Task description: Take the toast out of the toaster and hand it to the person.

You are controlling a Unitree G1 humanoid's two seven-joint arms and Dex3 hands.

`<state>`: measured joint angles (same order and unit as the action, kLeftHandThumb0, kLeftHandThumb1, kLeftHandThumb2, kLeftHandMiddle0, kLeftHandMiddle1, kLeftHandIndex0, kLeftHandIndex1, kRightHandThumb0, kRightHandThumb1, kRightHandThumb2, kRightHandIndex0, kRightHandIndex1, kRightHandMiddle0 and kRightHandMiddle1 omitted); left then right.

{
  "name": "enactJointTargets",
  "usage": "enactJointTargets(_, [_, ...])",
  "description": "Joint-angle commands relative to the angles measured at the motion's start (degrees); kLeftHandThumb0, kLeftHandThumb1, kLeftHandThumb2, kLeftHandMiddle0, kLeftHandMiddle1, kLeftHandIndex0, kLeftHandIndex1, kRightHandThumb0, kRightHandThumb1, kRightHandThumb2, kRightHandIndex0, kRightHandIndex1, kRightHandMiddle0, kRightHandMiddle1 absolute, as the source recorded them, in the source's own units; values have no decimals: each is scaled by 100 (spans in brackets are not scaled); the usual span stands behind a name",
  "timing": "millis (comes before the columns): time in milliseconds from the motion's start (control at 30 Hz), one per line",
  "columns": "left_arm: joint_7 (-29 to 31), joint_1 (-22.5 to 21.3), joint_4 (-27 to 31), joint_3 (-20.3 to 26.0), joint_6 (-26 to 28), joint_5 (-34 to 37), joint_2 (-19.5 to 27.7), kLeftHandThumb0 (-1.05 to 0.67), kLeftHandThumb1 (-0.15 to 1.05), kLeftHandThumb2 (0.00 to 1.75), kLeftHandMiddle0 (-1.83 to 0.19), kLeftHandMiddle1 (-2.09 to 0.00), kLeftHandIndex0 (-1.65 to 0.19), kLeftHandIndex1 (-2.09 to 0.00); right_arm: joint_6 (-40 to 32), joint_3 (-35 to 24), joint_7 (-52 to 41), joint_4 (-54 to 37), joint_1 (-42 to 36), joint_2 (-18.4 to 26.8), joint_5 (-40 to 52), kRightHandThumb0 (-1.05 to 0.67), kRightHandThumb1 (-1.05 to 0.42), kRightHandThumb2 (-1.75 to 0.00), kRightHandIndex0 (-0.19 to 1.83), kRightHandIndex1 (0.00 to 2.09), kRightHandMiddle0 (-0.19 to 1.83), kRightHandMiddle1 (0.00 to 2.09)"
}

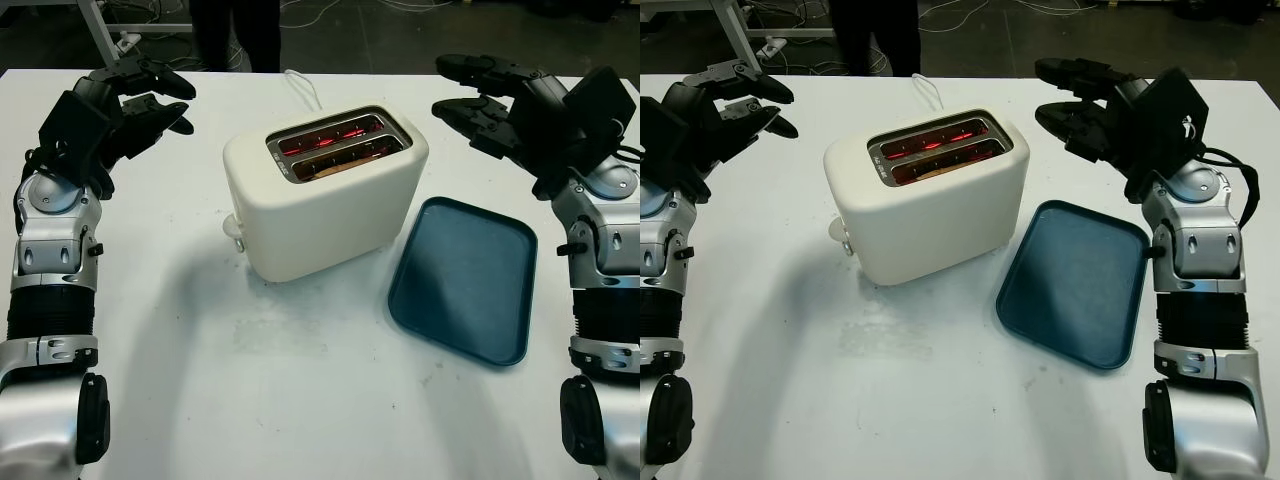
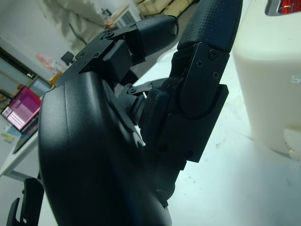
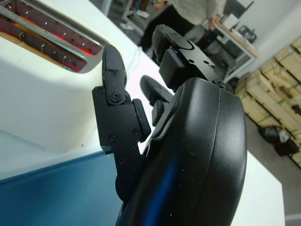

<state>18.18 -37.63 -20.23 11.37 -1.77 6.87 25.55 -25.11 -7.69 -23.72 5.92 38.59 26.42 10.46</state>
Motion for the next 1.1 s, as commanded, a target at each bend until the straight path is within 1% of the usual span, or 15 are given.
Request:
enactJointTargets(0, [24, 103, 43, -6, 30, 17, 20, -105, 89, 0, -71, -111, -73, -97, -93, -16, 23, -90, -37, 8, 34, -21, -92, -28, 19, 71, 50, 4])
enactJointTargets(100, [19, 99, 10, -5, -40, -17, 33, -105, 90, 1, -71, -111, -73, -97, -61, -4, 0, -42, -24, 12, 22, -21, -92, -28, 20, 71, 51, 4])
enactJointTargets(300, [14, 91, 96, 8, 118, 24, 20, -105, 89, 0, -71, -111, -73, -96, -24, 16, -19, -13, -8, 26, -5, -23, -92, -26, 21, 72, 51, 4])
enactJointTargets(500, [50, 63, -38, 3, -47, -1, 26, -105, 89, 0, -70, -111, -73, -97, 22, -2, -42, -13, -34, 34, 6, -23, -92, -26, 21, 70, 52, 4])
enactJointTargets(700, [60, 78, -14, 34, -5, 32, 29, -105, 89, 0, -71, -110, -73, -96, -83, -17, -31, -3, -9, 30, 33, -24, -92, -25, 21, 70, 52, 3])
enactJointTargets(900, [63, 83, 6, 43, 14, 26, 41, -105, 89, 0, -70, -110, -72, -95, 1, 8, -52, -1, -10, 31, 9, -22, -92, -27, 21, 70, 51, 3])
enactJointTargets(1067, [16, 90, 26, 32, 50, -24, 51, -105, 89, 1, -71, -111, -73, -96, 2, 9, -59, 43, 5, 31, 8, -25, -92, -24, 21, 70, 52, 3])
